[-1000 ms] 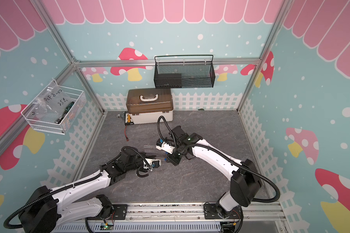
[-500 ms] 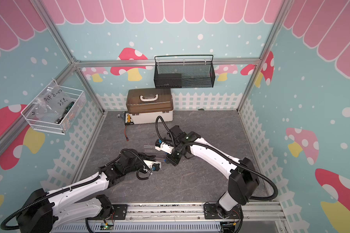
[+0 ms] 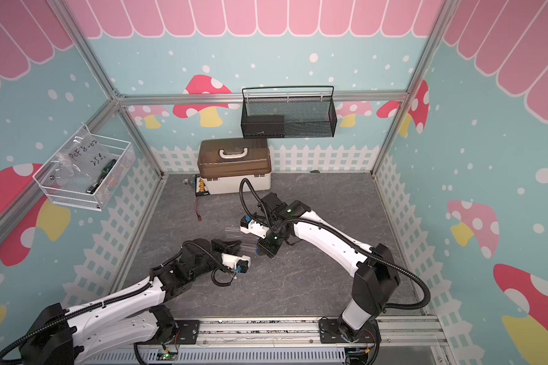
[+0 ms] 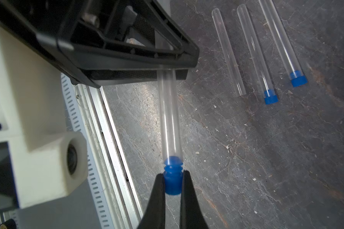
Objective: Insert stoppers into test tubes
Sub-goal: Insert the stopper into the test tube.
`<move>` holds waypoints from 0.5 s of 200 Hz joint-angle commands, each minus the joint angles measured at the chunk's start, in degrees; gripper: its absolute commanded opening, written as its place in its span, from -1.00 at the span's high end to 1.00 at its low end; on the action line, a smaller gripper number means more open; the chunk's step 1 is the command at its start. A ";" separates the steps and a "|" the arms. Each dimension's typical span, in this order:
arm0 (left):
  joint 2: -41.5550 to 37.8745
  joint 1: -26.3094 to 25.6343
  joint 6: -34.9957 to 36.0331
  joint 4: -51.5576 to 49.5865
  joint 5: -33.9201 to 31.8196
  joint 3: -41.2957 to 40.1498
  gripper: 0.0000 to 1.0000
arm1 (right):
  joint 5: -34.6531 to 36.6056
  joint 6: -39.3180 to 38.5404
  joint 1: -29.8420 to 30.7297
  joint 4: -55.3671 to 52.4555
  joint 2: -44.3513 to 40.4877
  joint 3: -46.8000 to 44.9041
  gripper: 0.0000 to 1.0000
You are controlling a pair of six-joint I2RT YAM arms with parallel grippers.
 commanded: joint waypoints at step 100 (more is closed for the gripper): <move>-1.98 -4.07 1.44 -8.16 19.52 3.46 1.00 | 7.76 0.15 1.99 20.72 -0.04 2.58 1.00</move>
